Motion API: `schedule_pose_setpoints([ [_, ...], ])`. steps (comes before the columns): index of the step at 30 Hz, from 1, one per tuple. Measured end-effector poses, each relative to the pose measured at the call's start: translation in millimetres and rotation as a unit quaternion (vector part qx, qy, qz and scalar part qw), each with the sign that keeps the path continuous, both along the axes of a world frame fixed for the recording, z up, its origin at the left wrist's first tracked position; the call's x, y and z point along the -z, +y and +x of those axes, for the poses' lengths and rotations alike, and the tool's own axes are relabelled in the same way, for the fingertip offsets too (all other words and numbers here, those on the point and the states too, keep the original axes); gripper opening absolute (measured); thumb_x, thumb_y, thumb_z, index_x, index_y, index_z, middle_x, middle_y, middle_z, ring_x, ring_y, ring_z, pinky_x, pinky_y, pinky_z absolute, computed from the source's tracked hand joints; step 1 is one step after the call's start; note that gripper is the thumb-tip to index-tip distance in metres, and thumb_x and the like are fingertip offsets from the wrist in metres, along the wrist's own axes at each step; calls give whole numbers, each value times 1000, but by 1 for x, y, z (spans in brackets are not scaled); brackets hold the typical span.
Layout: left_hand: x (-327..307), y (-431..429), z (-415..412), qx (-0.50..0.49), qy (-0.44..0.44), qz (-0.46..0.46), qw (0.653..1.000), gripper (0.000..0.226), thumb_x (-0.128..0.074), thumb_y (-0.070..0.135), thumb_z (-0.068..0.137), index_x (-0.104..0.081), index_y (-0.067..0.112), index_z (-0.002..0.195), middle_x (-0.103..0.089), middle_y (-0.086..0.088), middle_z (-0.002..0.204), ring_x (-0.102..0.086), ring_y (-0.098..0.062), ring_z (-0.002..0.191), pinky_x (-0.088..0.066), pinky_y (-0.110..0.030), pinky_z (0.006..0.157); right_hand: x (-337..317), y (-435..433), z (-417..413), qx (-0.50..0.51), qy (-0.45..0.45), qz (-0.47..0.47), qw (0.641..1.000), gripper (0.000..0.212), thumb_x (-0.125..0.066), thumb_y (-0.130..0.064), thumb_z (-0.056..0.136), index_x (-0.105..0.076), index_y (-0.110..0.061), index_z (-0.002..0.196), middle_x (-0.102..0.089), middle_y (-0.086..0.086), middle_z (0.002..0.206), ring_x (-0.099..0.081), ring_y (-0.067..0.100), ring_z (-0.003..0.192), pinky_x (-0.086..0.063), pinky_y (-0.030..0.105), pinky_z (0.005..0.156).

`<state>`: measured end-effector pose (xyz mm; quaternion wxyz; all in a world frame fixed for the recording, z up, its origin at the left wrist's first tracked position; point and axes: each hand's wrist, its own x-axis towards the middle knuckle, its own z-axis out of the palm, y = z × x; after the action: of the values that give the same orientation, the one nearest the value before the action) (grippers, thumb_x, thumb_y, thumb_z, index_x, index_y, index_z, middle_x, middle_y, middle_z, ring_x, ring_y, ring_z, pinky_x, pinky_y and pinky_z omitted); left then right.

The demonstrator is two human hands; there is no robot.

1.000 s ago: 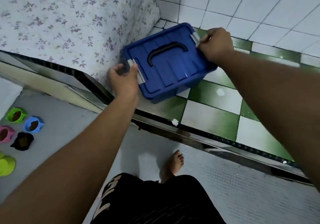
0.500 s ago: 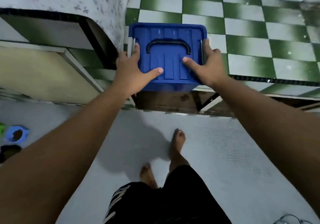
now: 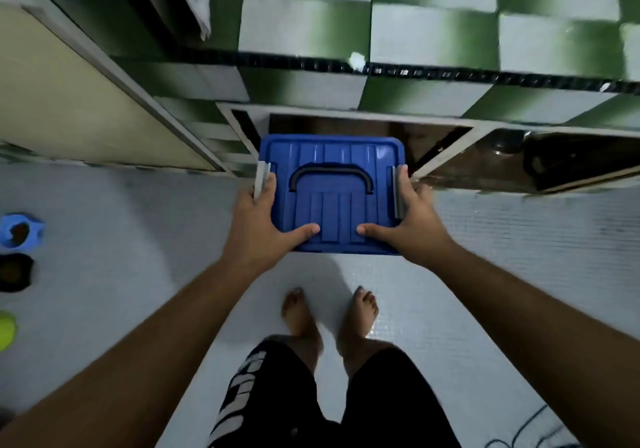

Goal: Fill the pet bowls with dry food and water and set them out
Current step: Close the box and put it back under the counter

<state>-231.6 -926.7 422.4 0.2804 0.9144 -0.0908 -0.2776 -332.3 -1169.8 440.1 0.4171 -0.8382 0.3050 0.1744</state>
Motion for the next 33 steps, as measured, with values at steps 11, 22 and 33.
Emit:
schedule_pose_setpoints([
  [11,299,-72,109,35,-48,37,998,121,-71,77,72,-9,27,164,-23,-20,160,-27,-40,147,-29,-50,122,290,-71,118,-17,18,-40,999,137,-86,-54,65,11,-27,157,-14,11,156,-33,35,140,-28,39,118],
  [22,447,-125,273,58,-163,49,984,118,-65,80,76,-9,26,164,-17,-19,167,-24,-40,151,-28,-49,121,455,-112,275,16,-86,-42,995,163,-77,-85,31,8,-28,157,-32,8,155,-41,32,138,-36,44,116],
  [33,461,-126,287,73,-171,96,978,116,-55,86,78,-7,26,164,-15,-17,167,-16,-41,152,-22,-53,121,508,-132,293,29,-80,12,996,144,-83,-79,40,1,-48,153,-30,0,156,-42,27,137,-36,52,115],
])
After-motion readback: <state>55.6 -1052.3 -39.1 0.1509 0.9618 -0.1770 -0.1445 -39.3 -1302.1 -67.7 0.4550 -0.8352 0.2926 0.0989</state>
